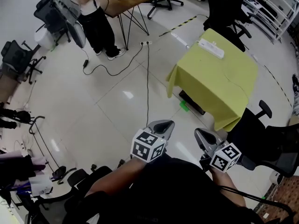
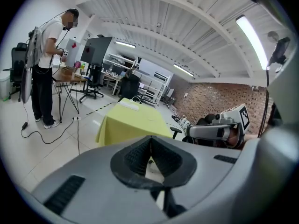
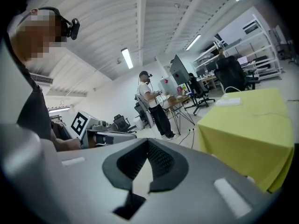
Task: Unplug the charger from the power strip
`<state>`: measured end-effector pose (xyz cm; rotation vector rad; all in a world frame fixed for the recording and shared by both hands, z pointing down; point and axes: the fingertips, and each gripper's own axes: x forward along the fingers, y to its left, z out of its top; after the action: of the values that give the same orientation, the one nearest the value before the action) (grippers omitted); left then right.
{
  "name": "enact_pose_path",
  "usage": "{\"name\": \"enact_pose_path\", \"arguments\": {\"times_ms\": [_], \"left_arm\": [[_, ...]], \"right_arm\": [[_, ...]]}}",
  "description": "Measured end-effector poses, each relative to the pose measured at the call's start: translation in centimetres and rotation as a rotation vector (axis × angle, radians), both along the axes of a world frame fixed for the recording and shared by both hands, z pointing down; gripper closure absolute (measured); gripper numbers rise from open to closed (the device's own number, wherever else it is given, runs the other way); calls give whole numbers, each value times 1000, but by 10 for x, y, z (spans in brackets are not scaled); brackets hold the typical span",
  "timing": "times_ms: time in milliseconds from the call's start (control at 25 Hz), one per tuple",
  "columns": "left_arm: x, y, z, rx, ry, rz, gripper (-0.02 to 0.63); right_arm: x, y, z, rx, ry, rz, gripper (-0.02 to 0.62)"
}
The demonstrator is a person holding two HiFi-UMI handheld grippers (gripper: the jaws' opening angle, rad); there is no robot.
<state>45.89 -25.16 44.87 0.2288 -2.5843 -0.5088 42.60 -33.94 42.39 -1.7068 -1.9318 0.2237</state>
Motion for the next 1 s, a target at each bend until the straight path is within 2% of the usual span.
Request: {"name": "enact_pose_path", "arguments": {"times_ms": [160,320,400,520,640,760,1000], "left_arm": [[13,72,-3,2,-24,-69,598],[35,152,4,2,14,-188,598],[43,179,4,24,27,-239,598],[40,211,5,30,29,-291,598],[20,240,3,34,16,-314,598],[-13,264,0,9,10,-288,598],[-103,327,-18,-45,6,-197,598]], "right_arm": [[4,67,-3,25,-38,-65,592],[9,140,-4,17,-35,-150,592],[11,166,-6,29,-45,-201,592],[-2,200,-4,34,-30,-226,592],[-18,235,-2,22,-19,-256,592],[-43,268,1,-4,-11,-256,592],[-132,342,-4,-75,9,-179,592]]}}
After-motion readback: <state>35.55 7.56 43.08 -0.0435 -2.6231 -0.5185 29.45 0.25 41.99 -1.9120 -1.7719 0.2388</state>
